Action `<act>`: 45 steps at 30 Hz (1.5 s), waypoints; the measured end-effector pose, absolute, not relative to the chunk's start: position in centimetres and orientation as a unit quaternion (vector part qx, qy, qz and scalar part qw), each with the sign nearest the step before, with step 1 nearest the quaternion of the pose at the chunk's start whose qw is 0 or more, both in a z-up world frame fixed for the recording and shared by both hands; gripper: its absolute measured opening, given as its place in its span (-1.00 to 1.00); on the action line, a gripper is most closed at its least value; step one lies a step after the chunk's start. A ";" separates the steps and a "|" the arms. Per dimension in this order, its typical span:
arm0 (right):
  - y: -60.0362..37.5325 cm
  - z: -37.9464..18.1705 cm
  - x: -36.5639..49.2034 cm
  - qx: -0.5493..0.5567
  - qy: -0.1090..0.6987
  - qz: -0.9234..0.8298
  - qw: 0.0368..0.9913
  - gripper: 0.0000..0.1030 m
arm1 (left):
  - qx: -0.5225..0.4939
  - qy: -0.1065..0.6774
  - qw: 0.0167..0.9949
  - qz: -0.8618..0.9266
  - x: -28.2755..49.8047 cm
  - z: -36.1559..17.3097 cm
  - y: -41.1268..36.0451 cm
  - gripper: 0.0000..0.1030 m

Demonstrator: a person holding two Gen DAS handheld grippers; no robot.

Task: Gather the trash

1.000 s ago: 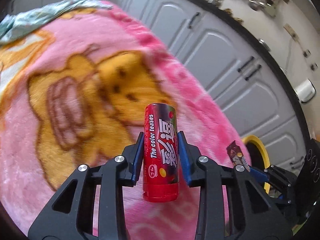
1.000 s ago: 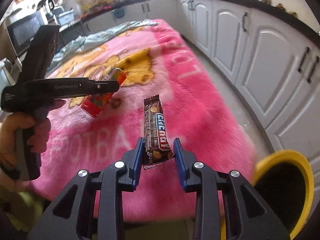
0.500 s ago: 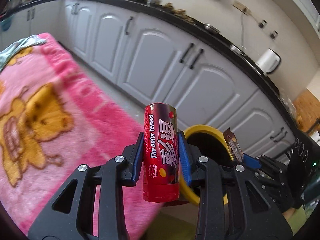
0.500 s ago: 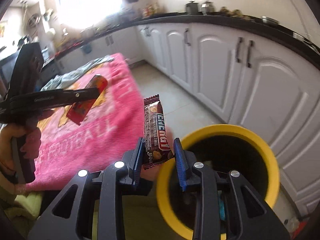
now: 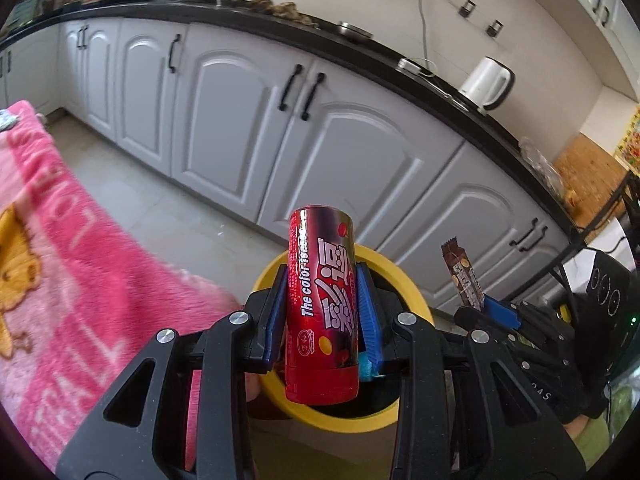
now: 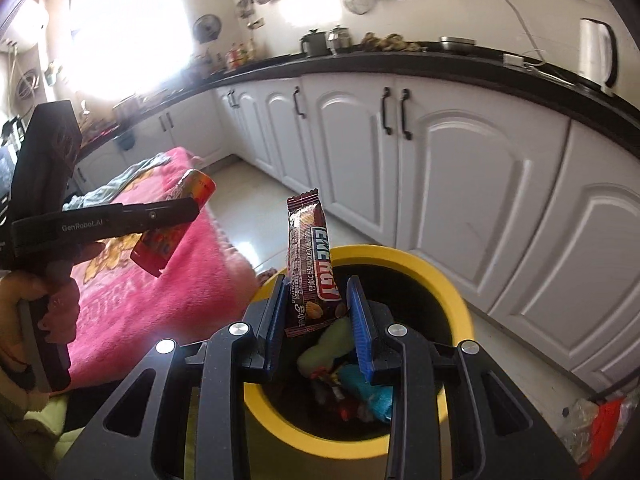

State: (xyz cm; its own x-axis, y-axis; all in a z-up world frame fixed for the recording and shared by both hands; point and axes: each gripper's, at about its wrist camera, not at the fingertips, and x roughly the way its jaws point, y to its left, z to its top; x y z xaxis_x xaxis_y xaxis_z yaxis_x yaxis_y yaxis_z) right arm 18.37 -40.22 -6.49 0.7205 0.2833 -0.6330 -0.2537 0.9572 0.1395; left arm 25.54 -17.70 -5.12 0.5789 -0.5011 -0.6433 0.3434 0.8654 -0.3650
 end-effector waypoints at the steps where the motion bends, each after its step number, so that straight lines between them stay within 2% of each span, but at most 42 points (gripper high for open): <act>1: -40.5 -6.5 18.2 0.023 0.344 0.141 0.928 -0.44 | -0.099 0.391 0.882 -0.242 25.5 -5.2 -18.1 -0.50; 8: -41.6 -8.1 18.1 0.034 0.368 0.135 0.919 -0.43 | -0.083 0.390 0.878 -0.265 25.4 -6.5 -20.4 -0.50; 10: -41.1 -8.8 18.6 0.032 0.385 0.129 0.913 -0.22 | -0.080 0.396 0.874 -0.270 25.4 -7.1 -20.8 -0.48; 11: -41.0 -9.3 18.8 0.032 0.394 0.123 0.910 -0.12 | -0.079 0.398 0.873 -0.269 25.4 -7.4 -20.8 -0.40; 12: -41.0 -9.3 18.8 0.032 0.393 0.117 0.912 0.09 | -0.078 0.399 0.874 -0.267 25.4 -7.6 -20.8 -0.16; 14: -41.1 -9.3 18.6 0.032 0.392 0.112 0.913 0.13 | -0.073 0.399 0.874 -0.269 25.2 -7.8 -20.8 -0.08; 16: -41.3 -8.9 18.3 0.030 0.389 0.103 0.915 0.18 | -0.069 0.399 0.874 -0.268 25.0 -7.7 -20.6 0.12; 20: -41.5 -7.3 16.8 0.031 0.364 0.095 0.926 0.30 | -0.064 0.386 0.880 -0.268 24.0 -6.8 -19.9 0.26; 23: -41.1 -5.7 15.3 0.018 0.338 0.088 0.937 0.42 | -0.060 0.367 0.890 -0.264 22.8 -5.7 -19.0 0.51; 25: -40.5 -4.4 13.8 0.010 0.310 0.086 0.947 0.59 | -0.058 0.353 0.897 -0.259 22.0 -4.8 -18.4 0.75; 26: -40.3 -3.9 13.3 0.007 0.302 0.084 0.950 0.66 | -0.058 0.344 0.901 -0.256 21.6 -4.3 -18.0 0.78; 30: -39.1 -1.6 10.2 -0.002 0.252 0.070 0.965 0.88 | -0.054 0.314 0.916 -0.243 19.1 -2.2 -16.4 0.79; 39: -35.1 0.3 5.8 -0.015 0.215 0.074 0.974 0.88 | -0.039 0.272 0.941 -0.196 13.8 -0.1 -13.1 0.79; 45: -33.5 -0.5 2.3 0.021 0.180 0.043 0.983 0.88 | -0.032 0.245 0.956 -0.155 10.7 0.6 -10.7 0.79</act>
